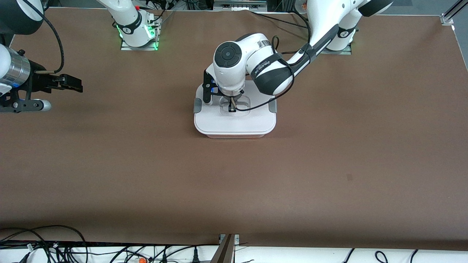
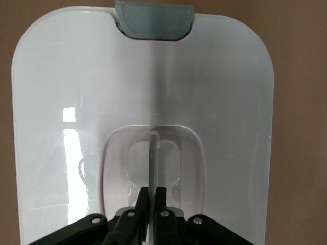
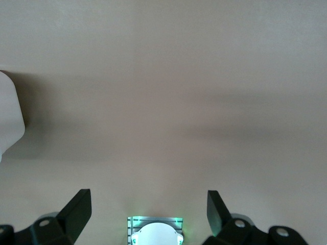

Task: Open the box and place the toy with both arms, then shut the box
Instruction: 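Lower the lid onto the box and press it down with the left gripper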

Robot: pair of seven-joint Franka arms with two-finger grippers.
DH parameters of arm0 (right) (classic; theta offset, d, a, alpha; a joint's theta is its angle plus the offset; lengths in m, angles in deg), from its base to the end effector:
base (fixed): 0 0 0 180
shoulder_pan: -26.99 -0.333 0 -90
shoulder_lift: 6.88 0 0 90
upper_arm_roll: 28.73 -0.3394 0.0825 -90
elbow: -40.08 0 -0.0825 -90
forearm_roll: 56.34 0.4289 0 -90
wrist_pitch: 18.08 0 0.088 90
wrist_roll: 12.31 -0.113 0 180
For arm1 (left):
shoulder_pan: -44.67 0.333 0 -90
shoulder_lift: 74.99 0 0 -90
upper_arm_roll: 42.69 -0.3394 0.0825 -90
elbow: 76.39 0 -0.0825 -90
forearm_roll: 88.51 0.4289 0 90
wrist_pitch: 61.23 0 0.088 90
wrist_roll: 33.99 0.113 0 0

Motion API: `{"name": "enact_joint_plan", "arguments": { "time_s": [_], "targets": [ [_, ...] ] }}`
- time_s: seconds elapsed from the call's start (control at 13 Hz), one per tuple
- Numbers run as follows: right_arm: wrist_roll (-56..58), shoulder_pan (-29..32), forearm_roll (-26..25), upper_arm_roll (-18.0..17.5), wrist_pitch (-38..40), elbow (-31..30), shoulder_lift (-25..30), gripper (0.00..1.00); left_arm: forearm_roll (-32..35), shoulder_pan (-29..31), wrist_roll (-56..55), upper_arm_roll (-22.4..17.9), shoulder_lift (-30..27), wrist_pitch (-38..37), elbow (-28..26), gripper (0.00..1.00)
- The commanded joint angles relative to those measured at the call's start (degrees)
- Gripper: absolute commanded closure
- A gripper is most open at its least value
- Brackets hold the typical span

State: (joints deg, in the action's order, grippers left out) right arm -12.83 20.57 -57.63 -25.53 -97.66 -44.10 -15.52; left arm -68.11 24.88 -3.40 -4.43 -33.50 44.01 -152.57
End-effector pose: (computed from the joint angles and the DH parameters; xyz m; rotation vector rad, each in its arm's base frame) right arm 0.6237 0.0348 0.5875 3.0820 0.0698 -0.3557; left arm 0.5244 -0.5650 0.3564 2.2020 -2.1381 -0.1324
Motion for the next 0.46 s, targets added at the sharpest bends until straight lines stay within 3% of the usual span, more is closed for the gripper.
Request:
{"name": "enact_joint_plan", "arguments": {
  "time_s": [0.0,0.38],
  "targets": [
    [0.34,-0.09,1.02,0.41,-0.41,-0.46,0.38,0.0,1.31,-0.16,0.18,0.24,-1.33,-1.62,-0.98,1.0],
    [0.34,0.0,1.02,0.41,-0.41,-0.46,0.38,0.0,1.58,0.45,0.7,0.06,-1.24,-1.62,-1.16,1.0]
  ]
}}
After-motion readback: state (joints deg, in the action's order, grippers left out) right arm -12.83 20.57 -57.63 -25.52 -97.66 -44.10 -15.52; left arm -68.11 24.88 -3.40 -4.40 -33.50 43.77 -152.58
